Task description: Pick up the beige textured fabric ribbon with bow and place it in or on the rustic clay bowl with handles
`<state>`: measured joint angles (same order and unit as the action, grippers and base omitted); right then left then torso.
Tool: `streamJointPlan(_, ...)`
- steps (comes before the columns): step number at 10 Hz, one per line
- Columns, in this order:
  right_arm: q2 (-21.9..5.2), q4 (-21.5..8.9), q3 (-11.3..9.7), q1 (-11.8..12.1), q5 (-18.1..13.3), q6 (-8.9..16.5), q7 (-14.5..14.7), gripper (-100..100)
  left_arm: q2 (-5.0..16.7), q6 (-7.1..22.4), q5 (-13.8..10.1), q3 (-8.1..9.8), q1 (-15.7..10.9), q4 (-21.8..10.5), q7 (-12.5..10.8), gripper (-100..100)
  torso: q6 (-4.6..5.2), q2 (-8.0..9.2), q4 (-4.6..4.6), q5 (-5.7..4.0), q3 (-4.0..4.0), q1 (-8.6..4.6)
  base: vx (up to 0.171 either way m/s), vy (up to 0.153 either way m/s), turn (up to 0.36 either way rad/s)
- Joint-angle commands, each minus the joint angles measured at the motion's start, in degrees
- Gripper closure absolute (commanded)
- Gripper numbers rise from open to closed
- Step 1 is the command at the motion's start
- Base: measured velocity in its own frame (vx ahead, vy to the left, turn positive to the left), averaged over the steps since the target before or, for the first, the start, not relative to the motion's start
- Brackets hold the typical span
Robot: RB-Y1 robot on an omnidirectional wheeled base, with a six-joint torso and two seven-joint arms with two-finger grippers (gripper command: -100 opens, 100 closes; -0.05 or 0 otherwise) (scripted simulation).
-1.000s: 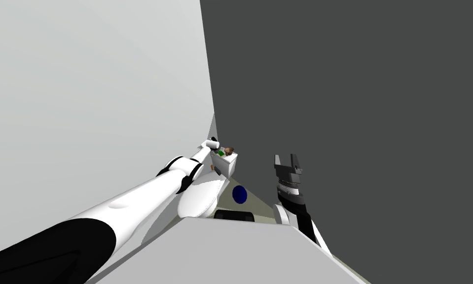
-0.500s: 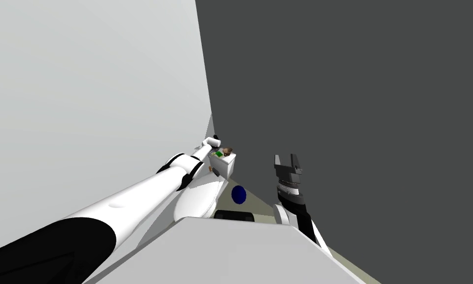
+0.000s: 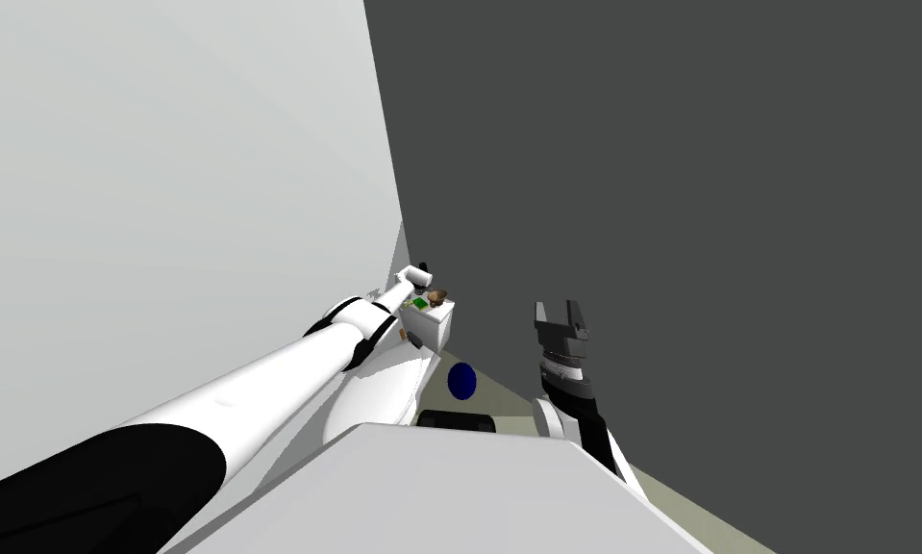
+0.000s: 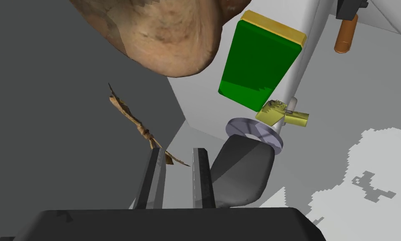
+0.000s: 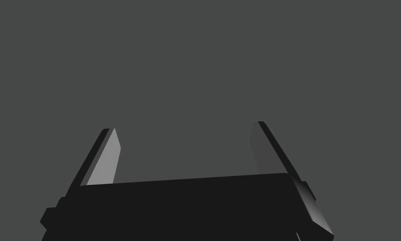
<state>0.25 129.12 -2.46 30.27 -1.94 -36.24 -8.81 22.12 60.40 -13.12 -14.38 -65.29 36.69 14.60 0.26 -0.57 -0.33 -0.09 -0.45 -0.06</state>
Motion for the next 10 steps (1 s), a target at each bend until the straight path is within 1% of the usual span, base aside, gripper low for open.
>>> streamJointPlan(1,0.0,0.0,0.0,0.0,0.0,0.0,0.0,0,0.2,1.0,0.7,-1.68,0.1,0.6,0.6,100,0.00,0.00,0.00,0.00,0.00,0.00,0.036,0.009,-0.185)
streamJointPlan(3,0.0,0.0,0.0,0.0,0.0,0.0,0.0,0,0.4,2.0,1.4,-3.61,0.1,0.8,1.2,100,0.01,-0.02,-0.02,-0.02,-0.02,-0.03,0.036,0.009,-0.153)
streamJointPlan(4,0.0,0.0,0.0,0.0,0.0,0.0,0.0,0,0.7,2.8,2.1,-5.41,0.2,1.1,1.8,100,-0.03,-0.02,-0.02,-0.02,-0.02,-0.01,0.047,0.008,-0.219)
streamJointPlan(5,0.0,0.0,0.0,0.0,0.0,0.0,0.0,0,0.7,3.2,2.4,-6.24,0.2,1.2,2.0,100,0.04,-0.06,-0.03,-0.03,-0.04,-0.04,0.046,0.017,-0.216)
streamJointPlan(6,0.0,0.0,0.0,0.0,0.0,0.0,0.0,0,0.9,3.9,3.0,-7.68,0.3,1.4,2.5,100,0.01,-0.07,-0.04,-0.03,-0.05,-0.03,0.040,0.013,-0.218)
streamJointPlan(7,0.0,0.0,0.0,0.0,0.0,0.0,0.0,0,1.0,4.5,3.4,-8.77,0.3,1.6,2.9,100,0.03,-0.06,-0.04,-0.04,-0.05,-0.05,0.036,0.008,-0.181)
streamJointPlan(8,0.0,0.0,0.0,0.0,0.0,0.0,0.0,0,1.1,4.6,3.1,-8.02,0.7,2.5,2.5,100,0.00,-0.05,-0.04,-0.05,-0.05,-0.07,0.016,0.004,-0.036)
streamJointPlan(9,0.0,0.0,0.0,0.0,0.0,0.0,0.0,0,1.0,4.7,3.2,-8.15,0.7,2.6,2.5,-100,-0.08,0.03,-0.03,-0.05,-0.01,-0.05,0.000,0.000,0.000)
streamJointPlan(10,0.0,0.0,0.0,0.0,0.0,0.0,0.0,0,1.0,4.7,3.2,-8.14,0.7,2.6,2.5,-100,-0.08,0.09,-0.01,-0.04,0.03,-0.04,0.000,0.000,0.000)
